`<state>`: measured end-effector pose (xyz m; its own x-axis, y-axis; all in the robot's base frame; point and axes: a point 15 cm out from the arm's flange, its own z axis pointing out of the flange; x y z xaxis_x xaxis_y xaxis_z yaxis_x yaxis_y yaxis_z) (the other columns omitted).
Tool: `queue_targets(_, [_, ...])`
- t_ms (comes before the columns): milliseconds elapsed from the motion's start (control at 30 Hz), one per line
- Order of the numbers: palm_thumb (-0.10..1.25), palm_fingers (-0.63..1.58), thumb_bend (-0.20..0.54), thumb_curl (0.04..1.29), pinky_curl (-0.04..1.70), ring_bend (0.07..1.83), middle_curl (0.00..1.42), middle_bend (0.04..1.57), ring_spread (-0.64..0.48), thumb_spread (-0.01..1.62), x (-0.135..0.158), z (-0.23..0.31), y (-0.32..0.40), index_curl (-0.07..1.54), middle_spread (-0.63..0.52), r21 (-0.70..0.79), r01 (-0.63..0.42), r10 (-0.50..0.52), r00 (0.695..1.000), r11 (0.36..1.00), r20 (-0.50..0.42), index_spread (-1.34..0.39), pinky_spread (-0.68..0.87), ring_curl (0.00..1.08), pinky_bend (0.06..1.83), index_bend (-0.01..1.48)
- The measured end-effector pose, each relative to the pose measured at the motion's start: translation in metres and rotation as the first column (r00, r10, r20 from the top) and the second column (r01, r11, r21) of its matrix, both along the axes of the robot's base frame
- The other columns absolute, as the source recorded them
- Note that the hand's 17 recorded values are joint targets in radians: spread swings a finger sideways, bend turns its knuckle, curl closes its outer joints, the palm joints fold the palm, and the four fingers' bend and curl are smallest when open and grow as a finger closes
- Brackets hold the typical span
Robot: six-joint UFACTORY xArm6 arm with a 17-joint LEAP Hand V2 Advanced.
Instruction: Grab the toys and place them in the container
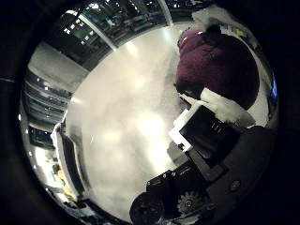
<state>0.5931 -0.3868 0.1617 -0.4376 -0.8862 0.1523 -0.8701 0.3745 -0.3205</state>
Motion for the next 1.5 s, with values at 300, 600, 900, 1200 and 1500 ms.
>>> queue_targets(300, [1.00, 1.27, -0.025, 0.51, 0.22, 0.82, 0.46, 0.55, -0.36, 0.83, -0.029, 0.132, 0.028, 0.47, -0.39, 0.011, -0.088, 0.087, 0.996, 0.996, 0.008, -0.42, -0.35, 0.35, 0.93, 0.50])
queue_targets(600, [0.96, 1.08, -0.026, 0.58, 0.41, 1.06, 0.64, 0.79, -0.28, 0.77, -0.061, 0.241, 0.165, 0.60, -0.29, 0.173, -0.306, 0.299, 0.952, 0.936, 0.066, -0.44, -0.38, 0.52, 1.23, 0.53])
queue_targets(900, [0.98, 0.93, -0.020, 0.69, 0.57, 1.19, 0.80, 0.91, -0.29, 0.67, -0.125, 0.244, 0.332, 0.79, -0.29, 0.229, -0.532, 0.530, 0.845, 0.815, 0.076, -0.48, -0.28, 0.65, 1.36, 0.64])
queue_targets(1200, [0.97, 0.81, -0.022, 0.75, 0.69, 1.28, 0.90, 1.01, -0.30, 0.65, -0.187, 0.181, 0.500, 0.92, -0.28, 0.288, -0.692, 0.708, 0.704, 0.662, 0.063, -0.50, -0.25, 0.73, 1.41, 0.73])
queue_targets(1500, [0.97, 0.75, -0.023, 0.79, 0.78, 1.32, 0.94, 1.06, -0.29, 0.65, -0.164, 0.137, 0.580, 0.99, -0.27, 0.314, -0.720, 0.747, 0.663, 0.619, 0.050, -0.51, -0.25, 0.77, 1.38, 0.76])
